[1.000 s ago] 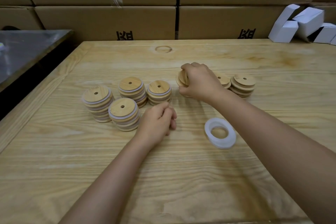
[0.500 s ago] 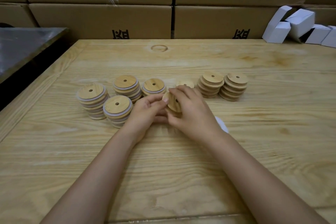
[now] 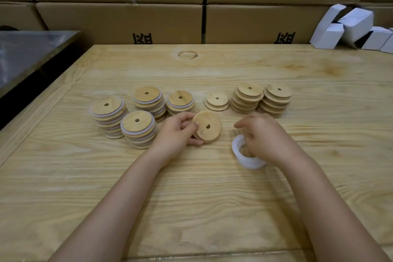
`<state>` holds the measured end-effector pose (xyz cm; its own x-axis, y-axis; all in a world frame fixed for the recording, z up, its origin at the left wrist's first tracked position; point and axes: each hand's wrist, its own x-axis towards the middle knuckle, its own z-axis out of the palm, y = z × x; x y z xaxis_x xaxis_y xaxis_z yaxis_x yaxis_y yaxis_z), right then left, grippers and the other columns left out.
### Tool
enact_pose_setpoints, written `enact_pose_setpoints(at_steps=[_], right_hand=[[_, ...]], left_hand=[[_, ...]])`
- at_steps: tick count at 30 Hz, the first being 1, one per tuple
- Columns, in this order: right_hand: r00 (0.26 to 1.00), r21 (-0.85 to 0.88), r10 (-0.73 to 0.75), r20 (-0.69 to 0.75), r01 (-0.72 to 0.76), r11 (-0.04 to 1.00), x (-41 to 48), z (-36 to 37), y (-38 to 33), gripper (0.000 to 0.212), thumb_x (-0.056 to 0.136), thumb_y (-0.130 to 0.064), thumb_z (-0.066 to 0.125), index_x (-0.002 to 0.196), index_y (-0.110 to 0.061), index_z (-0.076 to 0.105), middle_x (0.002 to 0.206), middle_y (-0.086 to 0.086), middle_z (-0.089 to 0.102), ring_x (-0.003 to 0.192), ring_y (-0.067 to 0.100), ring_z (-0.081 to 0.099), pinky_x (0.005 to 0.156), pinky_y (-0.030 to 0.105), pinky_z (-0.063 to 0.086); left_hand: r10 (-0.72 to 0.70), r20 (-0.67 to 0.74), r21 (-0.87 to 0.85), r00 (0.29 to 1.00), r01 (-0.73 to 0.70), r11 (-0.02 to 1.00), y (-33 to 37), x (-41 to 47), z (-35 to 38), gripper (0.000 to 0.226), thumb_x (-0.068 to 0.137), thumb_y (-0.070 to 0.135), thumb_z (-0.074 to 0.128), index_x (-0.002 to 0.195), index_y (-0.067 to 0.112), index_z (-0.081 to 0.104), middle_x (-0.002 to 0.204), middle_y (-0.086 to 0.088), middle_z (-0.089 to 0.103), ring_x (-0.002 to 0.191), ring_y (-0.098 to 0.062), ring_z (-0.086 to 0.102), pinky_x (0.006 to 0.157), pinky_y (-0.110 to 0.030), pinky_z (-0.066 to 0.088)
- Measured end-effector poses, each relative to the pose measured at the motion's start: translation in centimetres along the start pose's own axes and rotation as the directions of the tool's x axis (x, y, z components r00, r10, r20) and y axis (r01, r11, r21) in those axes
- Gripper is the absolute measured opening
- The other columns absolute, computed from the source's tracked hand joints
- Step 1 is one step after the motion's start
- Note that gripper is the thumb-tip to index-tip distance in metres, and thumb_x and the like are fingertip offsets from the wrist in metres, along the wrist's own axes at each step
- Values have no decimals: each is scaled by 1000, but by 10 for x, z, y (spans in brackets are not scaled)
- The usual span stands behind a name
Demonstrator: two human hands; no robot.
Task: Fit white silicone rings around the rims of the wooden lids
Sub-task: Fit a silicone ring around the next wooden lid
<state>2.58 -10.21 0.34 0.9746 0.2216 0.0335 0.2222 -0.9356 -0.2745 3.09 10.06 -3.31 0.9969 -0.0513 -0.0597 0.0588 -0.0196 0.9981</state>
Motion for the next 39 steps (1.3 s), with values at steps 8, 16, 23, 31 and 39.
enact_pose_setpoints(at_steps=[8,16,23,31,39], right_hand=[[996,-34,51,67,-49,998,-5,-10,3,38,82,-15,59,119,-24,61,117,-1,61,107,21,57,90,35,48],[1000,-60,-21,14,22,998,-4,-10,8,26,88,-10,51,106,-19,68,101,3,68,96,23,61,81,39,51],[979,83,-72,-193,89,993,-3,-11,12,17,91,-17,56,102,-17,69,94,1,70,91,21,62,77,37,49],[965,504,-68,-253,191,842,-4,-9,4,16,85,-15,65,80,-29,68,78,-21,65,82,-6,57,72,4,40],[963,757,7,-271,209,619,-1,1,-9,15,79,-14,73,77,-29,69,79,-15,70,75,-2,62,70,10,47]], left_hand=[[-4,-1,31,1000,4,999,3,-2,1,13,94,7,50,102,9,60,61,8,64,64,-15,68,74,-33,57],[-7,-7,0,1000,7,1000,5,-3,2,13,94,4,49,101,8,60,60,8,66,60,-13,68,67,-27,58],[0,5,-16,1000,0,1000,7,-4,3,13,94,4,48,100,10,59,56,9,64,59,-14,68,65,-23,58],[97,6,-231,995,-93,969,10,-8,-4,28,93,-1,48,119,9,51,77,1,71,81,-11,68,73,-33,59],[163,61,-186,985,-150,971,10,-14,3,20,92,0,50,106,13,51,97,-31,62,91,-25,66,70,-33,58]])
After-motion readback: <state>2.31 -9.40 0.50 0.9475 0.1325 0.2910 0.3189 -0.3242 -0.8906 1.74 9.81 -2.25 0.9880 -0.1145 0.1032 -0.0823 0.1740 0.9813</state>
